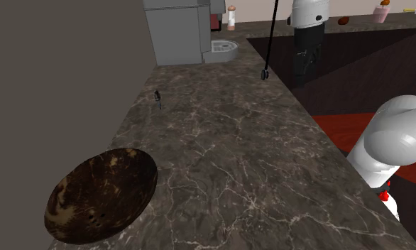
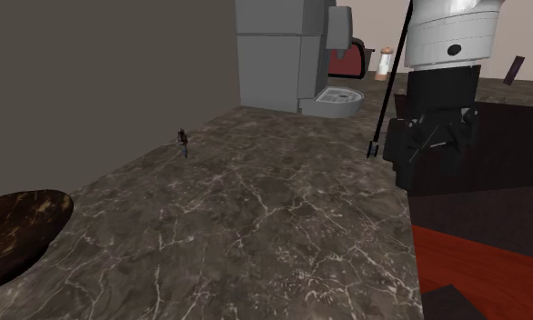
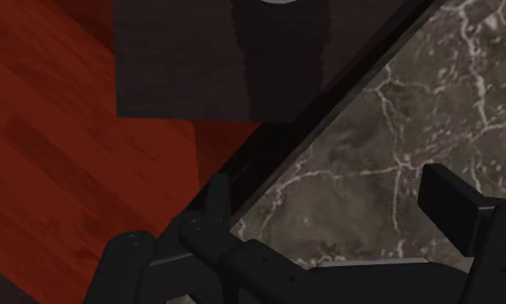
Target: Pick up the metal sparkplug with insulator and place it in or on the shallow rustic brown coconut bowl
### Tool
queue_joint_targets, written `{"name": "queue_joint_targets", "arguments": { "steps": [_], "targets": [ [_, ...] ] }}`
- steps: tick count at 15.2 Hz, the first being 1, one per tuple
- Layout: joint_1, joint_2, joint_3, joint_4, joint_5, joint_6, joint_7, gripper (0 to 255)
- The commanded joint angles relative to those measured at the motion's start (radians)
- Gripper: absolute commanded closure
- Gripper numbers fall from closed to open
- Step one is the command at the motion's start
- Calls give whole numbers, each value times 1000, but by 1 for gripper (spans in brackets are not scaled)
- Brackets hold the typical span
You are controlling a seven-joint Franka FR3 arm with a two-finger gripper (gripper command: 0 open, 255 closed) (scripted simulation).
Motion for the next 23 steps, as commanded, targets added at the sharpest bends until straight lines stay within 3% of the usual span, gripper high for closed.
{"name": "queue_joint_targets", "arguments": {
  "steps": [1,12,23],
  "targets": [
    [0,0,0,0,0,0,0,0],
    [99,117,68,-103,180,491,16,0],
    [207,350,141,-60,339,968,-26,0]
  ]
}}
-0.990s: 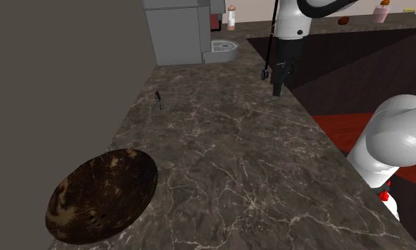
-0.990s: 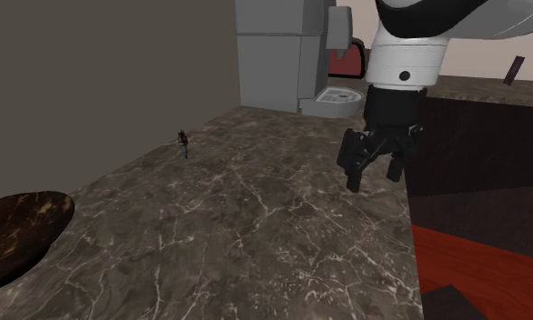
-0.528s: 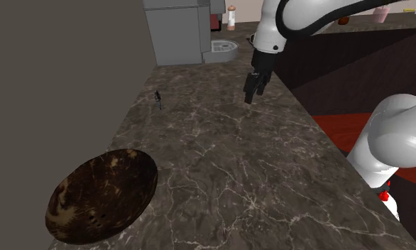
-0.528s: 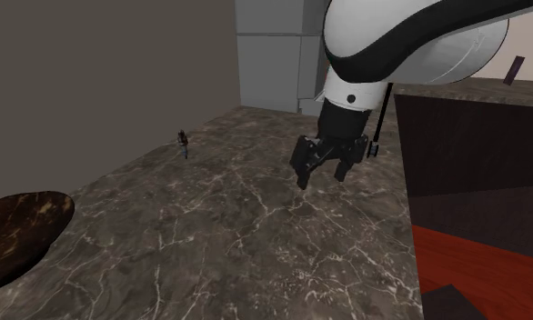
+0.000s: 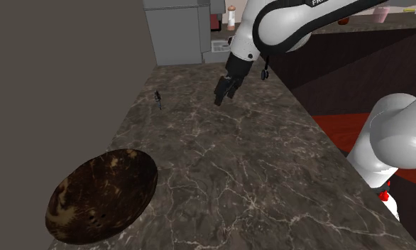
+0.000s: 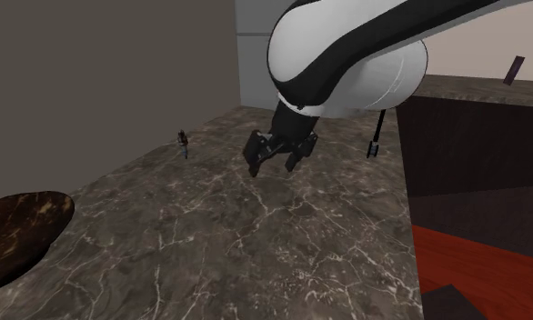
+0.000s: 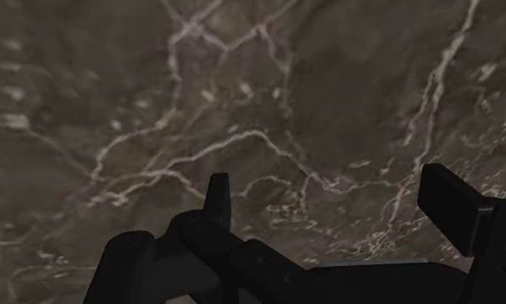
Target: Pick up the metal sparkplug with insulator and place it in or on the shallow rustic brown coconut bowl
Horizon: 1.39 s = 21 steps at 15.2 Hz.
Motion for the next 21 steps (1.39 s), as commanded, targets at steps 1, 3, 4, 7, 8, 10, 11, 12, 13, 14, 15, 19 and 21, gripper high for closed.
{"name": "queue_joint_targets", "arguments": {
  "steps": [1,3,4,7,8,10,11,12,13,14,15,19,21],
  "targets": [
    [21,48,12,19,28,86,-13,0],
    [41,97,23,45,54,164,-27,0],
    [50,122,28,59,67,201,-35,0],
    [80,196,42,109,105,307,-63,0],
    [90,220,46,127,117,340,-73,0],
    [110,269,53,167,141,404,-95,0],
    [120,293,57,188,154,434,-107,0],
    [129,317,61,210,167,464,-120,0],
    [139,340,64,233,179,492,-133,0],
    [149,364,68,257,193,519,-148,0],
    [158,387,72,281,206,546,-163,0],
    [166,446,78,319,210,585,-172,0],
    [169,478,80,335,206,601,-171,0]
  ]
}}
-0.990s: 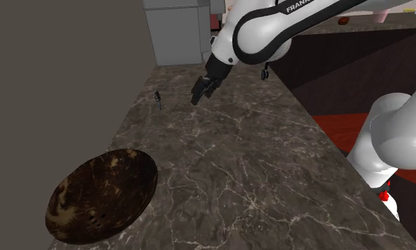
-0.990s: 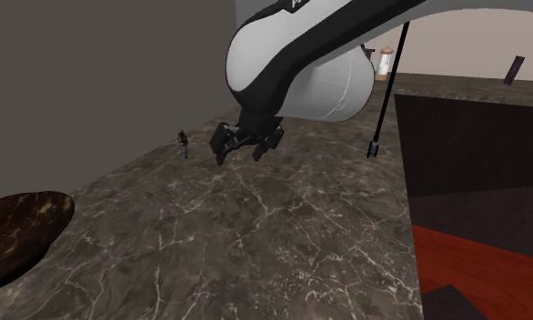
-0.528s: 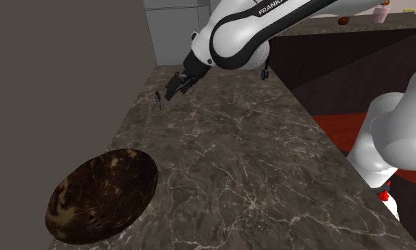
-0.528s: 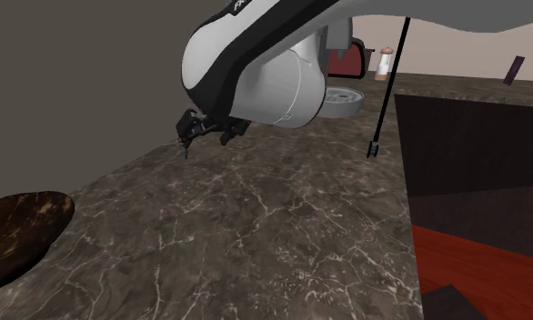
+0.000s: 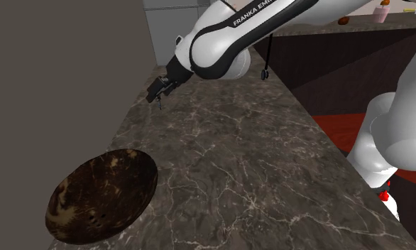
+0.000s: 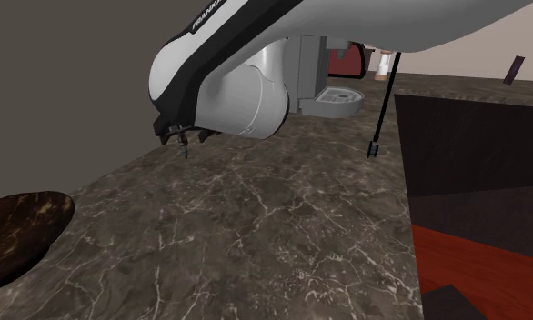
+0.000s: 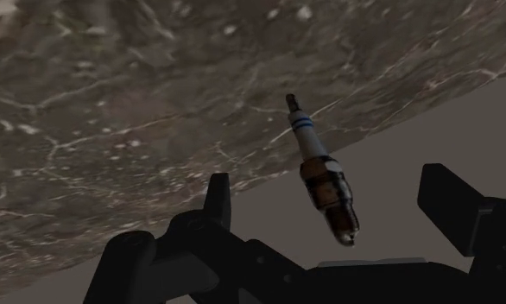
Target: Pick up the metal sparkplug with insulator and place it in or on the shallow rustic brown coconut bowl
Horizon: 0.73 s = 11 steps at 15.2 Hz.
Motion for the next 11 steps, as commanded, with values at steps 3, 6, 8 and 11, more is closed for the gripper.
{"name": "queue_joint_targets", "arguments": {
  "steps": [3,6,8,11],
  "targets": [
    [5,55,3,33,-15,25,8,0],
    [5,55,3,33,-14,25,8,0],
    [5,55,3,33,-14,25,8,0],
    [5,55,3,33,-14,25,8,255]
  ]
}}
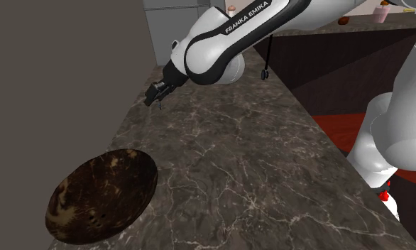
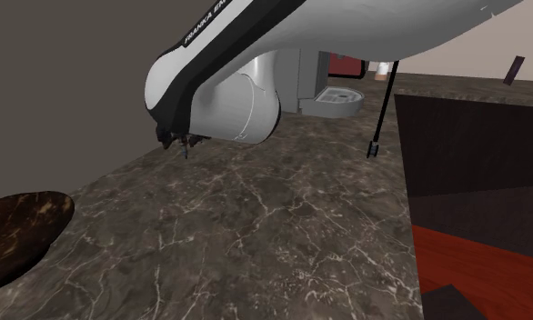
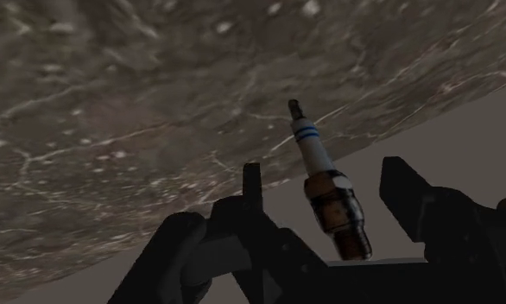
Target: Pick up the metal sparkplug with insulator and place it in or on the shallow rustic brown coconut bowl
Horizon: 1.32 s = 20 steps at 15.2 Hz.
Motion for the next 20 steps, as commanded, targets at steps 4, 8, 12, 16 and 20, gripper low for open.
{"name": "queue_joint_targets", "arguments": {
  "steps": [4,8,12,16,20],
  "targets": [
    [0,0,0,0,0,0,0,255],
    [0,0,0,0,0,0,0,255],
    [1,-21,-9,14,-42,-35,42,255],
    [-2,-47,-17,37,-88,-83,89,255],
    [-7,-69,-21,64,-125,-132,127,255]
  ]
}}
